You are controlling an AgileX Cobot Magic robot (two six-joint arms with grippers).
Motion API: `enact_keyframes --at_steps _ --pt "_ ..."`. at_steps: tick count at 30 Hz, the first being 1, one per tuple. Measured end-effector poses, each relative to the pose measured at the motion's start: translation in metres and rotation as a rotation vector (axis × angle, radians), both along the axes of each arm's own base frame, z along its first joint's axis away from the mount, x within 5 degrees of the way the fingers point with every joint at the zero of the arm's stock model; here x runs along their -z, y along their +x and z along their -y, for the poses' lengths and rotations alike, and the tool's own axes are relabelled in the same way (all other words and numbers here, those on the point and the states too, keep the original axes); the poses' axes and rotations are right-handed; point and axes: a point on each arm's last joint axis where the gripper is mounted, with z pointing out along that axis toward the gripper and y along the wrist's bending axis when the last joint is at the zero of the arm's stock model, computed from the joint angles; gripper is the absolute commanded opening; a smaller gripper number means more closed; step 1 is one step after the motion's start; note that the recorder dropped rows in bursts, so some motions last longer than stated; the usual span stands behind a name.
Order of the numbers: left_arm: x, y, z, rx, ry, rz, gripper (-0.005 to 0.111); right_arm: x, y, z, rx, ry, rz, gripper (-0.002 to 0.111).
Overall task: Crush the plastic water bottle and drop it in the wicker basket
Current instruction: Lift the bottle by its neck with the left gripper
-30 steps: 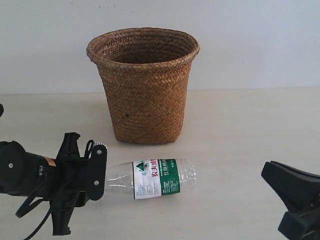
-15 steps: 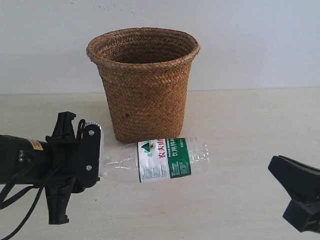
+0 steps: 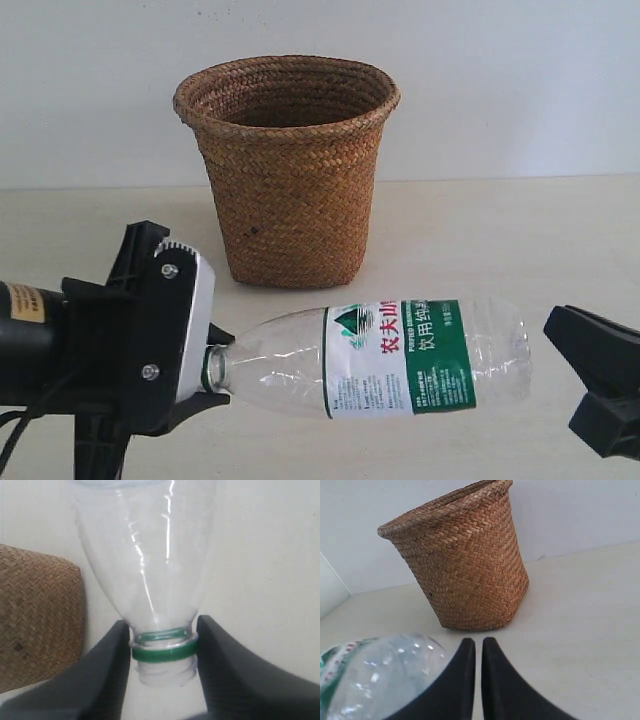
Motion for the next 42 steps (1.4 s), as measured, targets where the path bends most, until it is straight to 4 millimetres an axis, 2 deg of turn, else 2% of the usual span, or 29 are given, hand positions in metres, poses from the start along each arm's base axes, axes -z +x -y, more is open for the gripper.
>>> enact_keyframes --at_steps 8,15,20,23,32,38,42 --pt "-0.025 -0.018 -0.011 -0.090 -0.033 0.040 0.004 0.000 0.000 0.000 0.000 0.000 0.000 0.001" --pt "-0.016 -0.031 -0.019 -0.163 0.158 -0.029 0.004 0.000 0.000 0.000 0.001 0.001 -0.001 0.001" --pt "-0.016 -0.043 -0.008 -0.123 0.135 -0.029 0.004 0.000 0.000 0.000 0.001 0.001 -0.001 0.001" --pt "-0.021 -0.040 -0.003 -0.128 0.079 0.026 0.004 0.000 0.000 0.000 0.001 0.001 -0.001 0.001" --pt "-0.028 -0.031 -0.002 -0.147 0.053 0.151 0.004 0.000 0.000 0.000 0.001 0.001 -0.001 0.001" --pt "-0.029 -0.031 -0.001 -0.147 0.029 0.152 0.004 0.000 0.000 0.000 0.001 0.001 -0.001 0.001" --pt "-0.028 -0.033 0.000 -0.236 -0.046 0.061 0.004 0.000 0.000 0.000 0.001 0.001 -0.001 0.001"
